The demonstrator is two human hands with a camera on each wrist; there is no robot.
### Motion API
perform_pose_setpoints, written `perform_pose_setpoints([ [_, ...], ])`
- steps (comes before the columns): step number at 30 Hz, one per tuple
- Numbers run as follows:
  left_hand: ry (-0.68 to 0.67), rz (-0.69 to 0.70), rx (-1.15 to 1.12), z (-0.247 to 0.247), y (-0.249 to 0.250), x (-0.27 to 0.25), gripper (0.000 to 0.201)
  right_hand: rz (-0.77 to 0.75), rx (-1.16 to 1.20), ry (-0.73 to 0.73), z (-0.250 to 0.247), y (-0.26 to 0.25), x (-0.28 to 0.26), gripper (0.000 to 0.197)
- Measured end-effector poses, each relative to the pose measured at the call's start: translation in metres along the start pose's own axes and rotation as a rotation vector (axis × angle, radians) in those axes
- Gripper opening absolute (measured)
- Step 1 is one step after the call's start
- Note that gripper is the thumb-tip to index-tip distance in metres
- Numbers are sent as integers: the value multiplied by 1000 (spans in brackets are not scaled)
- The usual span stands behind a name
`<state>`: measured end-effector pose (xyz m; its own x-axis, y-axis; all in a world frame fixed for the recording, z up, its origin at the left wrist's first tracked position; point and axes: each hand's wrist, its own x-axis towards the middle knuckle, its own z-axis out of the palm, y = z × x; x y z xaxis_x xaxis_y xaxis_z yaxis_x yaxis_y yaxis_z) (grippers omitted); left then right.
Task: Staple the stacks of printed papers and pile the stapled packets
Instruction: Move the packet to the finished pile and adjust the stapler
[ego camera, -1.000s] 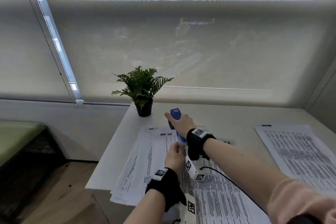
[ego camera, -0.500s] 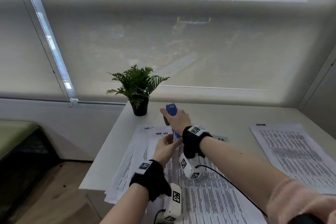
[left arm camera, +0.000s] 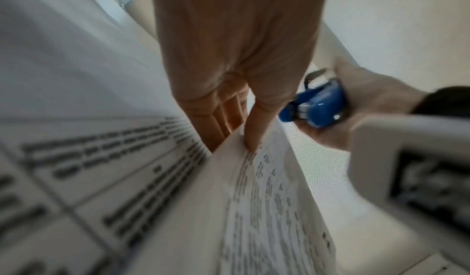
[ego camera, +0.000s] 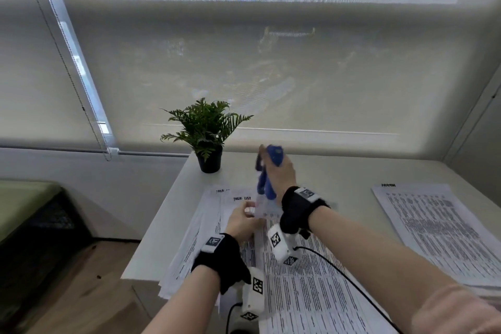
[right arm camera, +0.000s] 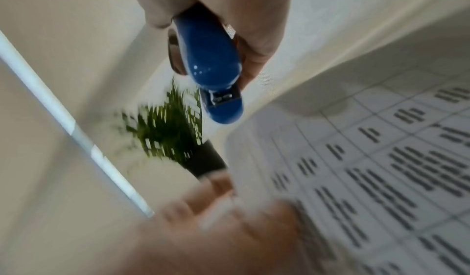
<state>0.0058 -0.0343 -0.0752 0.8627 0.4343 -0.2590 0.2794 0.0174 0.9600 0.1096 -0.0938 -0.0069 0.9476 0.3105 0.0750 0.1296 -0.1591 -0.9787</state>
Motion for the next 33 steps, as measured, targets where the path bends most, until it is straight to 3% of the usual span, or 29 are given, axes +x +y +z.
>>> perform_pose_setpoints([
  [3, 36, 18, -5, 6, -5, 1, 27, 121, 239, 161, -44, -8, 9, 50],
  [5, 98, 49, 31, 8, -7, 0, 20, 170, 233, 147, -87, -2, 10, 37],
  [8, 240, 151, 127, 10, -1, -4, 13, 302, -258, 107, -151, 32, 2, 54],
  [12, 466, 379, 313, 10, 40, -28, 10, 292, -854, -39, -192, 64, -28, 34],
  [14, 529, 518, 362, 11, 65, -43, 7, 238, -1001, -77, -199, 71, -40, 25],
  [19, 563, 741, 287, 11, 114, -72, 12, 160, -1143, -74, -194, 66, -56, 58],
  [21, 533, 749, 219, 12, 125, -74, 6, 60, -926, -54, -195, 49, -62, 82],
  [23, 532, 682, 166, 17, 133, -68, 6, 80, -393, -120, -201, 28, -75, 106],
  [24, 524, 627, 126, 19, 133, -61, 8, 132, -160, -166, -205, 19, -83, 97],
  [26, 473, 506, 17, 29, 130, -47, 15, 191, 73, -260, -216, 12, -99, 59],
  [29, 399, 340, -13, 52, 113, -31, 30, 176, 55, -248, -235, 17, -117, 34],
  [33, 131, 211, 30, 90, 91, -34, 39, 264, 130, -29, -291, 41, -107, 34],
])
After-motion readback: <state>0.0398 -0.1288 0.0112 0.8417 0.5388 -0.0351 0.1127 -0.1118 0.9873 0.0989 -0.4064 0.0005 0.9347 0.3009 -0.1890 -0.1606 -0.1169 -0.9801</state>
